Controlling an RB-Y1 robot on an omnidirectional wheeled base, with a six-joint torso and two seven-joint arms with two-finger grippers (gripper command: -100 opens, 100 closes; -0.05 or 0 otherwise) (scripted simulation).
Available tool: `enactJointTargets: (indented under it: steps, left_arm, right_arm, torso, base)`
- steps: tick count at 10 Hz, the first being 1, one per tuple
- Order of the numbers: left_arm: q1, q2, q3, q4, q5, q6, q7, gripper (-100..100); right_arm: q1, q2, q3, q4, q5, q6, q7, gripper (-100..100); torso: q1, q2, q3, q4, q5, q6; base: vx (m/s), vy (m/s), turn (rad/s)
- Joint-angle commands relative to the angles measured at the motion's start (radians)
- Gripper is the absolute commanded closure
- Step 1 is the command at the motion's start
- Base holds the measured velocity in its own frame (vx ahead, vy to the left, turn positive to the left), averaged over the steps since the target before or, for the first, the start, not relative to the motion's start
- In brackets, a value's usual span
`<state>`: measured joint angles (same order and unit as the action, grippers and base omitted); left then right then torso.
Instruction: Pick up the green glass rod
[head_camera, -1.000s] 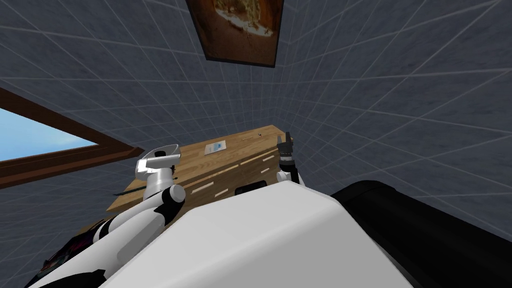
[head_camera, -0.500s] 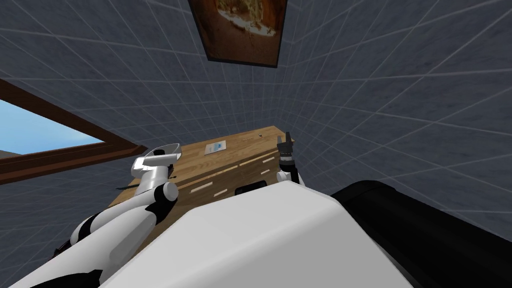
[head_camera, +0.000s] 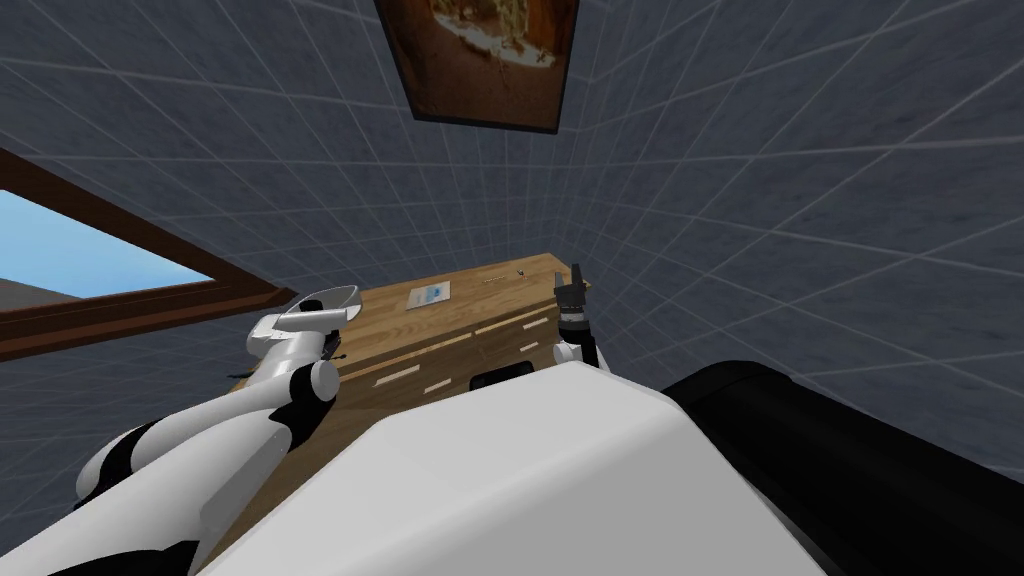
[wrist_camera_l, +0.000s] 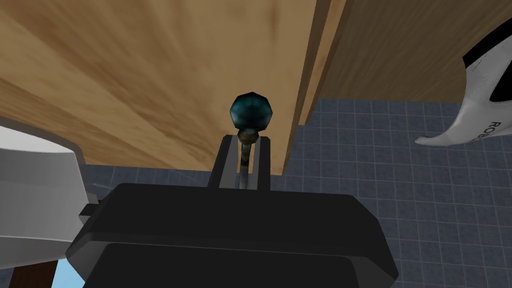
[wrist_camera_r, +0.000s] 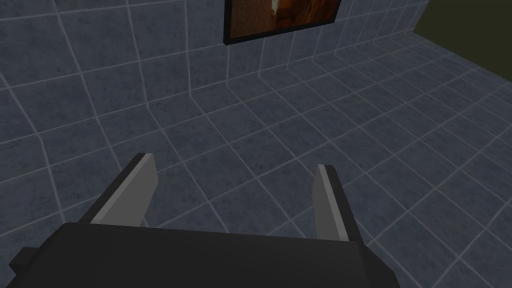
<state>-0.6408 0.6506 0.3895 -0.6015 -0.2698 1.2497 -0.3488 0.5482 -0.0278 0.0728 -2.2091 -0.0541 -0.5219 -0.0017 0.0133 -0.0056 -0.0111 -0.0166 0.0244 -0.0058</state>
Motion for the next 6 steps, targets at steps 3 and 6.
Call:
enactJointTargets:
  steps: [3, 6]
  left_arm:
    - [-0.024, 0.048, -0.049, 0.094, 0.052, -0.035, 0.010, 100]
    - [-0.054, 0.087, -0.092, 0.156, 0.090, -0.072, 0.022, 100]
  right_arm:
    - [0.000, 0.000, 0.000, 0.000, 0.000, 0.000, 0.000, 0]
    - [0.000, 0.000, 0.000, 0.000, 0.000, 0.000, 0.000, 0]
  torso:
    - [-0.001, 0.000, 0.000, 0.000, -0.001, -0.001]
    - [0.000, 0.000, 0.000, 0.000, -0.001, -0.002]
  base:
    - [0.017, -0.053, 0.053]
    - [0.019, -0.047, 0.068]
